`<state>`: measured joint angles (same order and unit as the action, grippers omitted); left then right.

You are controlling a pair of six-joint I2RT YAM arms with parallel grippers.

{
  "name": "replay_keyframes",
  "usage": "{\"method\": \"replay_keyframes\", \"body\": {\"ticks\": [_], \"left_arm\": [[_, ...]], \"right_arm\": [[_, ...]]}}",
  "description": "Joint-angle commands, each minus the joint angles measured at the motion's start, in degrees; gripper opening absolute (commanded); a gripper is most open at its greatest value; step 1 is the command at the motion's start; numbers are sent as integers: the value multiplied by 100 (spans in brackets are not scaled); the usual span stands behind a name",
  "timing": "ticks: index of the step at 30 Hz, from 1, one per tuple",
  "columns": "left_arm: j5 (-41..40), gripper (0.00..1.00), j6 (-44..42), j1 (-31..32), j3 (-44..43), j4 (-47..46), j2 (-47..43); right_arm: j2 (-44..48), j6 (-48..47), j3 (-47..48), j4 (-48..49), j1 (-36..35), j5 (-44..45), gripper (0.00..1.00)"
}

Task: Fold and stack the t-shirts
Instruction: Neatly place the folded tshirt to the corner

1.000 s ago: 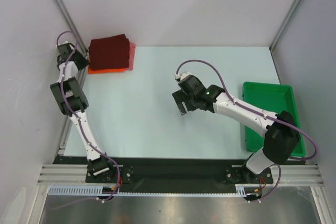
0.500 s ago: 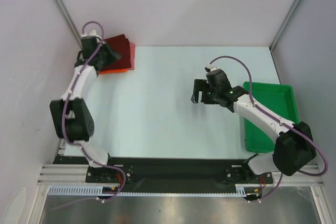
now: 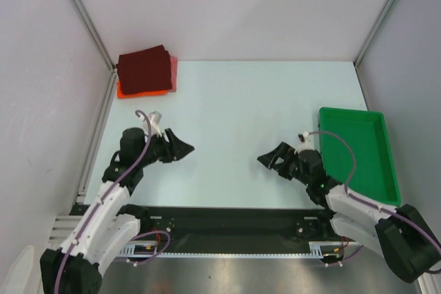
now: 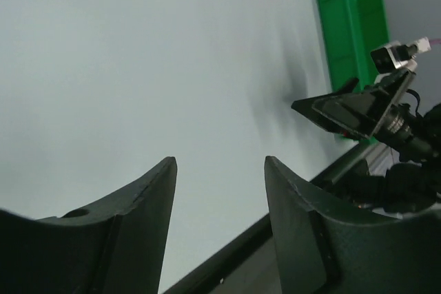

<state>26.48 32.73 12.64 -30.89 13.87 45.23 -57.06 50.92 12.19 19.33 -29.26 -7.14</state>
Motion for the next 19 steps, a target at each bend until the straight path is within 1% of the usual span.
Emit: {"method": "replay_keyframes", "body": {"ticks": [1, 2, 3, 4, 5, 6, 7, 8, 9, 10, 11, 12, 13, 14, 15, 16, 19], "left_arm": [[708, 59, 267, 168, 704, -391, -601], [831, 59, 408, 177, 856, -568, -673], [1094, 59, 584, 194, 1022, -770, -726], [1218, 59, 1142, 195, 1372, -1224, -770], [1393, 60, 1470, 203, 1567, -1611, -814], [1665, 60, 1847, 238, 1769, -2042, -840], [1746, 60, 2495, 282, 2163, -2855, -902], [1781, 60, 2728, 309, 2332, -3185, -1024], [1782, 60, 2904, 344, 2473, -3458, -1104], [1773, 60, 3097, 361, 2700, -3731, -1191], [1764, 61, 3177, 362, 2807, -3838, -1236], [1808, 61, 3283, 379, 2930, -3987, -1236], [1852, 61, 3640, 397, 3332, -4519, -1219], [1869, 61, 3914, 397, 3562, -4899, -1210], [1844, 61, 4186, 388, 3790, -5738, -1227], [1756, 61, 4615, 388, 4184, -6112, -1227], [1782, 61, 4645, 466, 4214, -6308, -1236]], "right_arm": [[842, 1207, -944, 1292, -317, 703, 100], [1002, 1375, -1129, 1258, -396, 1027, 100], [1152, 1551, -1366, 1275, -466, 1074, 100], [1536, 1683, -1716, 1292, -519, 1117, 100], [1731, 2059, -1833, 866, -633, 1422, 100], [1994, 2176, -1729, 209, -765, 1660, 100], [2423, 2264, -1746, -198, -1079, 1863, 100], [2680, 2308, -1737, -733, -1187, 2083, 100], [2909, 2300, -1720, -999, -1301, 2198, 100], [3128, 2387, -1702, -1289, -1589, 2356, 100], [3600, 2553, -1693, -2005, -1688, 2644, 100], [3797, 2955, -1684, -2430, -1767, 2743, 100], [4007, 3064, -1684, -2991, -1855, 2805, 100], [4314, 3186, -1693, -3205, -1899, 2858, 100], [4465, 3136, -1693, -3329, -1926, 2849, 100], [4580, 3074, -1693, -3374, -1952, 2823, 100], [4914, 3048, -1693, -3489, -2197, 2762, 100]]}}
